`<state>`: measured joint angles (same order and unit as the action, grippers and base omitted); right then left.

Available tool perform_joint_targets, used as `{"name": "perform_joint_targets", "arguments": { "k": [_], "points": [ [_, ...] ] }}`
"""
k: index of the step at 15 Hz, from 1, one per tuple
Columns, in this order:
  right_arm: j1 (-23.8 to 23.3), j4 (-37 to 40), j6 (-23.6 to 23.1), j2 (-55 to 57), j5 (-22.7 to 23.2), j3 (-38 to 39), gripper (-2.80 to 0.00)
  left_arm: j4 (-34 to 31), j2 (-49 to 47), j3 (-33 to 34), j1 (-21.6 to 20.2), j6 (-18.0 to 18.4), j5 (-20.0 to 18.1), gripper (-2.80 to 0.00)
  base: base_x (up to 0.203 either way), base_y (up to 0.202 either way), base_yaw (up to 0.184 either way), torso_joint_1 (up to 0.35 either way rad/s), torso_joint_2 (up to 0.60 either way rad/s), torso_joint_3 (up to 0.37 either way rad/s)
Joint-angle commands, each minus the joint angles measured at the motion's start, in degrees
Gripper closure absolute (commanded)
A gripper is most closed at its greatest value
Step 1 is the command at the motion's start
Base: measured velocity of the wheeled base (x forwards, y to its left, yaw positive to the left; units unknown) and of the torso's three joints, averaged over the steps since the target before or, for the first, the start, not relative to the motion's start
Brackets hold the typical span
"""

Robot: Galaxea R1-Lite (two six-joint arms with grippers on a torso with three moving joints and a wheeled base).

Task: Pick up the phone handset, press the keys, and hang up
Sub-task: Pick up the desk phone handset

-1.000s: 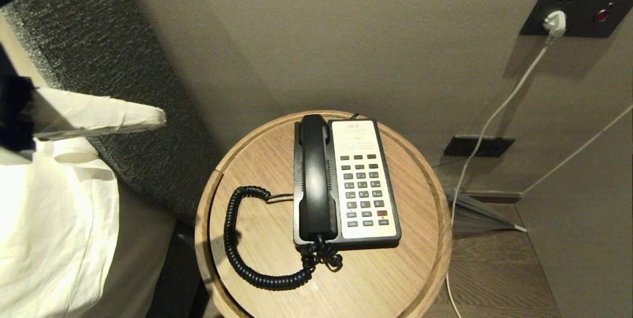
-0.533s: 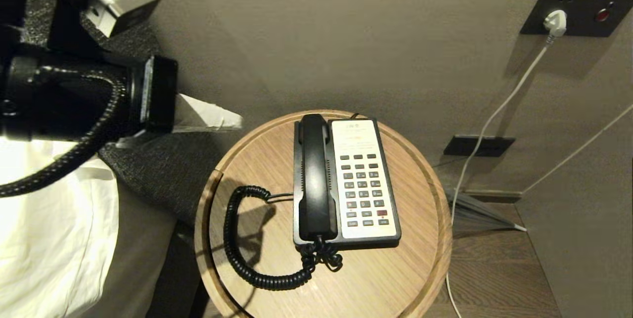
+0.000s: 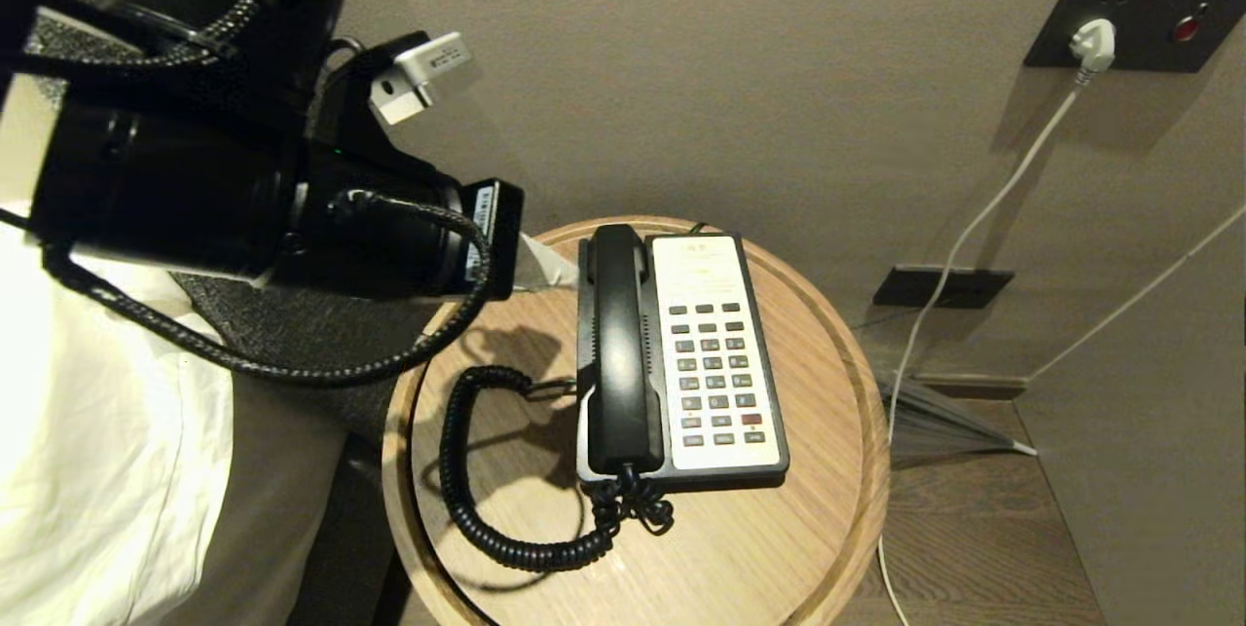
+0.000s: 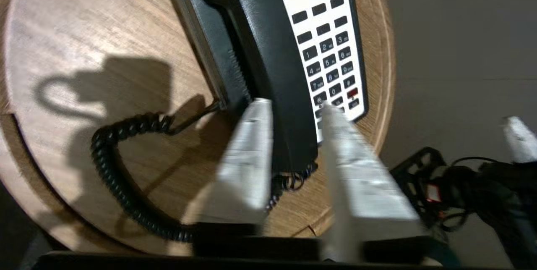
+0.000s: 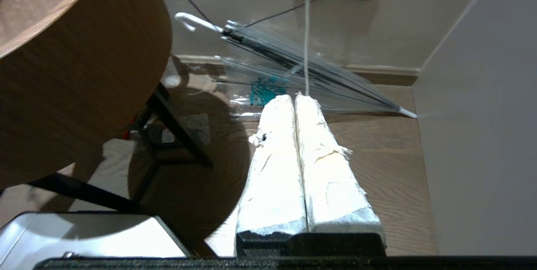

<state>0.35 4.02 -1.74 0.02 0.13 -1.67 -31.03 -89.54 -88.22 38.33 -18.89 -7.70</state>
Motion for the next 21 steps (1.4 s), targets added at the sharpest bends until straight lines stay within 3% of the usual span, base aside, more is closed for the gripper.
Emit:
{"name": "perform_joint_targets", "arguments": {
  "k": [1,4,6,8,10,13,15,18,21],
  "points": [
    [0.00,0.02,-0.02,-0.46,0.04,0.00,0.00,-0.32,-2.80,-1.24,0.94,0.10,1.37,-2.80,0.000,0.000,0.000,0.000,0.00,0.000],
    [0.00,0.02,-0.02,-0.46,0.04,0.00,0.00,-0.52,-4.77,-2.08,3.95,0.33,6.28,-2.80,0.000,0.000,0.000,0.000,0.00,0.000],
    [0.00,0.02,-0.02,-0.46,0.04,0.00,0.00,-0.55,-6.33,-2.19,7.26,0.36,12.13,-2.80,0.000,0.000,0.000,0.000,0.00,0.000],
    [0.00,0.02,-0.02,-0.46,0.04,0.00,0.00,-0.58,-6.92,-2.52,7.99,0.36,13.60,-2.80,0.000,0.000,0.000,0.000,0.00,0.000],
    [0.00,0.02,-0.02,-0.46,0.04,0.00,0.00,-1.60,-9.08,-4.56,12.09,0.37,20.38,-2.80,0.000,0.000,0.000,0.000,0.00,0.000],
    [0.00,0.02,0.07,-0.46,0.04,0.00,0.00,-5.99,-9.36,-6.67,12.59,-0.14,21.64,-2.80,0.000,0.000,0.000,0.009,0.00,0.002],
    [0.00,0.02,-0.02,-0.46,0.04,0.00,0.00,-11.90,-10.58,-11.88,12.74,-4.00,22.23,-2.80,0.000,0.000,0.000,0.000,0.00,0.000],
    [0.00,0.02,-0.02,-0.46,0.04,0.00,0.00,-19.94,-13.90,-17.96,14.48,-12.40,26.42,-2.80,0.000,0.000,0.000,0.000,0.00,0.000],
    [0.00,0.02,-0.02,-0.46,0.04,0.00,0.00,-23.91,-16.54,-21.91,17.04,-16.62,26.77,-2.80,0.000,0.000,0.000,0.000,0.00,0.000]
  ]
}}
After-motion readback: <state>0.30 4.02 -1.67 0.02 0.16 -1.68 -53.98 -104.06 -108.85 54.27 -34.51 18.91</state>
